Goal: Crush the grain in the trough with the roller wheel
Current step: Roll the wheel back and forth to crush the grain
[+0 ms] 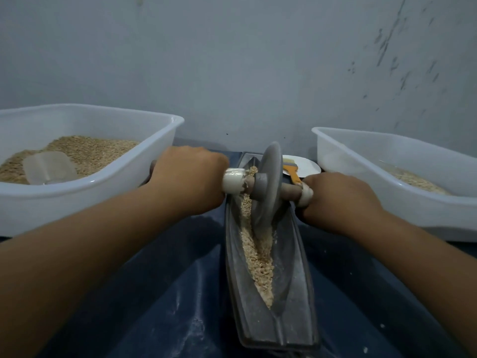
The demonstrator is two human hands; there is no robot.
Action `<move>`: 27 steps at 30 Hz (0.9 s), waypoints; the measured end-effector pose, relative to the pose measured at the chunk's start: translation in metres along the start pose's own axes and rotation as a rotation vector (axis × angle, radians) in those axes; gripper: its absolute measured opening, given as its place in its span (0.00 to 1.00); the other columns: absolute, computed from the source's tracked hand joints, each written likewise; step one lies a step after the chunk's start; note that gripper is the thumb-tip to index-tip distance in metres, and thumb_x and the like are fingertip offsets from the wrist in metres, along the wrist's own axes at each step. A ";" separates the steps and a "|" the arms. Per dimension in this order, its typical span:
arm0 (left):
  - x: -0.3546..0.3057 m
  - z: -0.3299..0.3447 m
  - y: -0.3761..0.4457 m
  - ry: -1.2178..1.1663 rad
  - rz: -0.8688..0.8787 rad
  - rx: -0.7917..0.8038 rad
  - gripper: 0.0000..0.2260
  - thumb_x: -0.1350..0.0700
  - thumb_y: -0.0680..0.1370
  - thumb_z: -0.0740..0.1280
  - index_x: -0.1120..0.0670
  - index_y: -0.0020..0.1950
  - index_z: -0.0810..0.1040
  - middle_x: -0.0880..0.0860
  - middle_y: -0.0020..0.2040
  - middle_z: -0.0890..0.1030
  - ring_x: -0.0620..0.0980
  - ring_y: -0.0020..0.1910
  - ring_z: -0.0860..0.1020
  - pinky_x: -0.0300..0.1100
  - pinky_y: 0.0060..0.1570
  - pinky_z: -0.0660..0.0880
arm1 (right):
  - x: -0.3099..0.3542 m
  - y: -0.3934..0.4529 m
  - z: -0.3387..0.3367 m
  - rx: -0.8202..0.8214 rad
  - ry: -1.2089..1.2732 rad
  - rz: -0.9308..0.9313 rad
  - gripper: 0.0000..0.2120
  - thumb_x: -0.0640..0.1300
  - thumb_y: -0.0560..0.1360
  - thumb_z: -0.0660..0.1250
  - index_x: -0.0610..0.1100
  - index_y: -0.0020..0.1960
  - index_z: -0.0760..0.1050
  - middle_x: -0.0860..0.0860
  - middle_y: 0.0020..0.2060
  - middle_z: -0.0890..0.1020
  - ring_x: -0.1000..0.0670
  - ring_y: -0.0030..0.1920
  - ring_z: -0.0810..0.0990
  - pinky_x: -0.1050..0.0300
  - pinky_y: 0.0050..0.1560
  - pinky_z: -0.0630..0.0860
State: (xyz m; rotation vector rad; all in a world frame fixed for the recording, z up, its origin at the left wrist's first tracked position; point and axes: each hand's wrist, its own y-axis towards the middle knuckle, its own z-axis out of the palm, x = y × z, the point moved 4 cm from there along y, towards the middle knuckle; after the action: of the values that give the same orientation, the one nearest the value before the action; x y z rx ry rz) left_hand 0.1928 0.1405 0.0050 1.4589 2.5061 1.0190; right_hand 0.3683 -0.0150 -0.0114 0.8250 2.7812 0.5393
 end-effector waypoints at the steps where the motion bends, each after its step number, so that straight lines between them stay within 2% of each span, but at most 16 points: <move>1: 0.001 0.002 0.005 -0.026 -0.015 0.040 0.16 0.46 0.68 0.69 0.47 0.33 0.62 0.45 0.28 0.66 0.46 0.27 0.66 0.39 0.30 0.61 | 0.000 0.005 -0.001 0.023 0.004 0.010 0.08 0.55 0.68 0.64 0.53 0.35 0.68 0.57 0.32 0.73 0.53 0.32 0.71 0.60 0.30 0.61; 5: 0.001 0.004 0.023 -0.116 -0.057 0.214 0.09 0.46 0.69 0.70 0.46 0.41 0.71 0.46 0.35 0.74 0.51 0.37 0.75 0.43 0.37 0.70 | 0.004 0.024 -0.004 0.127 0.039 0.014 0.13 0.55 0.68 0.68 0.53 0.38 0.64 0.57 0.34 0.71 0.48 0.40 0.74 0.58 0.40 0.68; 7: 0.000 0.002 0.016 -0.091 -0.061 0.177 0.08 0.46 0.69 0.69 0.46 0.41 0.72 0.46 0.34 0.74 0.49 0.34 0.75 0.42 0.35 0.70 | 0.003 0.022 -0.004 0.112 0.039 0.009 0.12 0.55 0.68 0.67 0.51 0.37 0.66 0.56 0.35 0.74 0.48 0.38 0.74 0.58 0.38 0.68; 9: 0.000 -0.001 0.003 -0.028 -0.045 0.062 0.11 0.46 0.69 0.69 0.46 0.36 0.68 0.45 0.30 0.70 0.45 0.28 0.68 0.39 0.30 0.63 | 0.001 0.011 -0.003 0.056 0.025 -0.005 0.08 0.54 0.66 0.64 0.53 0.34 0.67 0.56 0.33 0.75 0.51 0.34 0.73 0.60 0.31 0.64; 11: -0.002 -0.003 -0.007 0.010 -0.030 -0.010 0.15 0.45 0.69 0.70 0.45 0.34 0.63 0.45 0.27 0.66 0.42 0.25 0.62 0.38 0.28 0.58 | 0.001 0.002 -0.002 0.007 0.001 -0.013 0.07 0.55 0.65 0.62 0.53 0.33 0.67 0.56 0.31 0.73 0.54 0.31 0.70 0.61 0.28 0.59; 13: 0.000 -0.001 -0.006 0.003 -0.035 0.004 0.15 0.45 0.69 0.69 0.45 0.34 0.63 0.44 0.27 0.66 0.41 0.25 0.62 0.38 0.27 0.56 | 0.001 0.003 -0.003 0.006 -0.002 -0.009 0.07 0.55 0.65 0.62 0.53 0.33 0.68 0.56 0.30 0.73 0.55 0.30 0.69 0.62 0.28 0.58; 16: 0.002 0.005 0.010 -0.075 -0.069 0.130 0.10 0.45 0.69 0.68 0.46 0.38 0.68 0.45 0.31 0.70 0.47 0.30 0.71 0.40 0.32 0.64 | 0.003 0.019 -0.006 0.105 0.014 0.004 0.09 0.55 0.65 0.66 0.54 0.34 0.67 0.57 0.31 0.72 0.55 0.31 0.70 0.61 0.31 0.63; 18: 0.002 0.006 0.018 -0.106 -0.077 0.196 0.09 0.45 0.69 0.68 0.45 0.40 0.70 0.45 0.34 0.72 0.49 0.35 0.73 0.41 0.35 0.67 | 0.006 0.027 -0.009 0.177 0.014 0.001 0.10 0.55 0.66 0.67 0.54 0.35 0.66 0.57 0.33 0.72 0.51 0.35 0.73 0.58 0.36 0.68; 20: 0.003 0.006 0.012 -0.098 -0.097 0.157 0.11 0.45 0.69 0.68 0.46 0.38 0.68 0.45 0.33 0.72 0.47 0.32 0.71 0.41 0.34 0.65 | 0.006 0.026 -0.010 0.157 -0.001 0.000 0.10 0.55 0.67 0.67 0.54 0.35 0.66 0.57 0.32 0.72 0.50 0.35 0.73 0.58 0.36 0.67; 24: 0.003 0.008 -0.017 -0.036 -0.103 0.003 0.17 0.45 0.69 0.70 0.45 0.33 0.60 0.44 0.28 0.68 0.41 0.26 0.63 0.38 0.28 0.58 | 0.008 0.007 -0.013 -0.073 -0.109 -0.057 0.10 0.54 0.65 0.66 0.53 0.32 0.66 0.57 0.28 0.70 0.58 0.28 0.64 0.62 0.28 0.56; 27: 0.005 0.010 -0.010 -0.064 -0.108 0.040 0.15 0.45 0.68 0.69 0.46 0.33 0.62 0.44 0.28 0.68 0.43 0.26 0.65 0.38 0.28 0.60 | 0.009 0.014 -0.013 0.001 -0.069 -0.051 0.09 0.55 0.65 0.65 0.54 0.32 0.66 0.57 0.28 0.71 0.58 0.29 0.66 0.63 0.28 0.57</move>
State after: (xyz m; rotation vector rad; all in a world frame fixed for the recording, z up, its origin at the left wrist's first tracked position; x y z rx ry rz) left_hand 0.1857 0.1465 -0.0074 1.3276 2.5431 0.8958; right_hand 0.3643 -0.0029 0.0056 0.7561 2.7317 0.4913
